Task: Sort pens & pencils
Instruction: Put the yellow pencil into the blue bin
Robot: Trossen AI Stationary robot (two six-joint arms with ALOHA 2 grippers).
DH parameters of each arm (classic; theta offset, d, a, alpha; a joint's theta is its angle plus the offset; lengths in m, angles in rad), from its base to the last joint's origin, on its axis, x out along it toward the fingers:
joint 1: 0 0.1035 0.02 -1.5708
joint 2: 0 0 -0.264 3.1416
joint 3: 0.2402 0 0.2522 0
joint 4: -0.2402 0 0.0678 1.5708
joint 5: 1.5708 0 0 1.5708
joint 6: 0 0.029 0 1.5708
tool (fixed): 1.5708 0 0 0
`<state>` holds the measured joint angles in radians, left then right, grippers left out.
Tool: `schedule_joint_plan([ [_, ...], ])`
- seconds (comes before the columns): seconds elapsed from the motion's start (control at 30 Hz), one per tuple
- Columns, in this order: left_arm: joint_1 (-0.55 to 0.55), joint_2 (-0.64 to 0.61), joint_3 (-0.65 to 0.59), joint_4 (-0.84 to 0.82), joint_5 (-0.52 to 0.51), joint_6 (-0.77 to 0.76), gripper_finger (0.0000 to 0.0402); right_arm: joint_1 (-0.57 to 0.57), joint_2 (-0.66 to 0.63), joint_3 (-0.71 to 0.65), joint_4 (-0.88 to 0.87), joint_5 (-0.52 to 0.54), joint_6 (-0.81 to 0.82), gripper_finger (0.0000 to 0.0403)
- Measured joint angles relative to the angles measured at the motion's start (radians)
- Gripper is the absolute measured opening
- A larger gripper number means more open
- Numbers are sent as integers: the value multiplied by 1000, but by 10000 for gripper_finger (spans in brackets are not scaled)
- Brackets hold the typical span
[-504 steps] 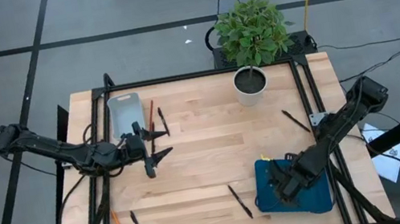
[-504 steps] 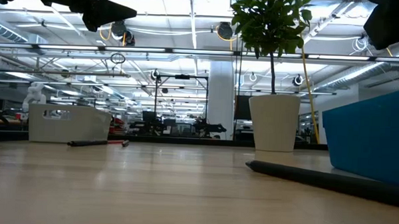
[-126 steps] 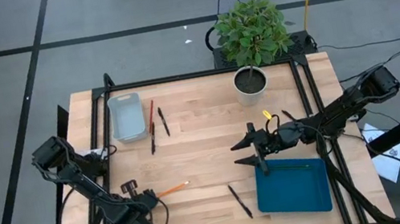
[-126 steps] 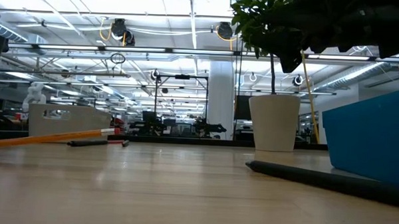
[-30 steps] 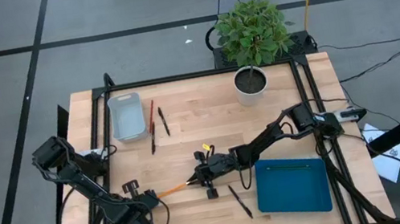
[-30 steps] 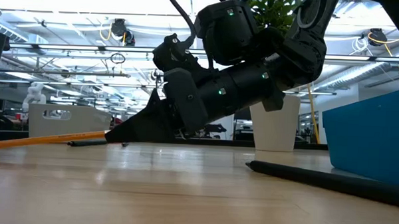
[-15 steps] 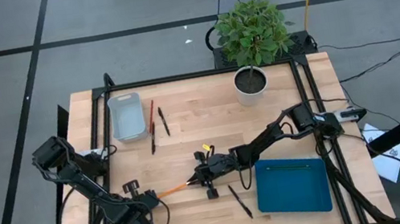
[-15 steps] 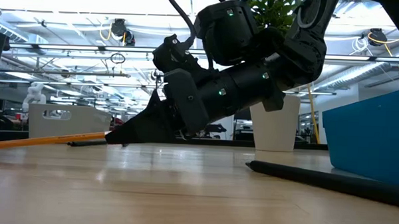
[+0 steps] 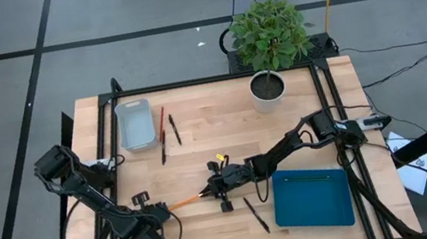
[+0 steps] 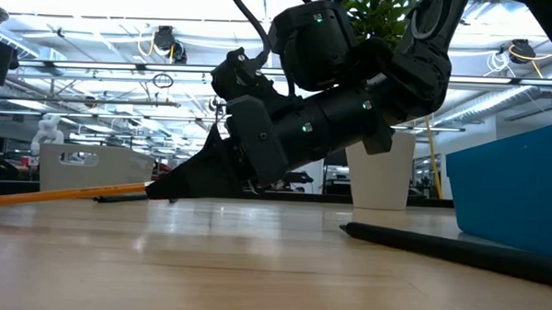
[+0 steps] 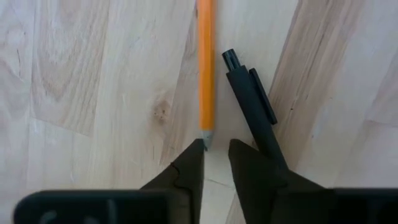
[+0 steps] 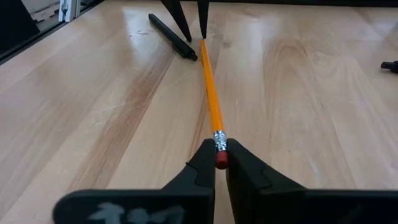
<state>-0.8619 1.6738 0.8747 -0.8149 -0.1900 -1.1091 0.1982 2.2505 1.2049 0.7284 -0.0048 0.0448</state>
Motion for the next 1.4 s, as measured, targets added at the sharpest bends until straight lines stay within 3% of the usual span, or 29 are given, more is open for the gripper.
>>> schedule_joint_plan([
  [0.7,31,-1,1,-6,15,-13,227,0,0,0,0,0,0,6],
  [1.13,37,-11,1,-11,39,34,232,0,0,0,0,0,0,6],
  [1.4,37,-191,-3,-45,48,8,232,0,0,0,-4,0,14,6],
])
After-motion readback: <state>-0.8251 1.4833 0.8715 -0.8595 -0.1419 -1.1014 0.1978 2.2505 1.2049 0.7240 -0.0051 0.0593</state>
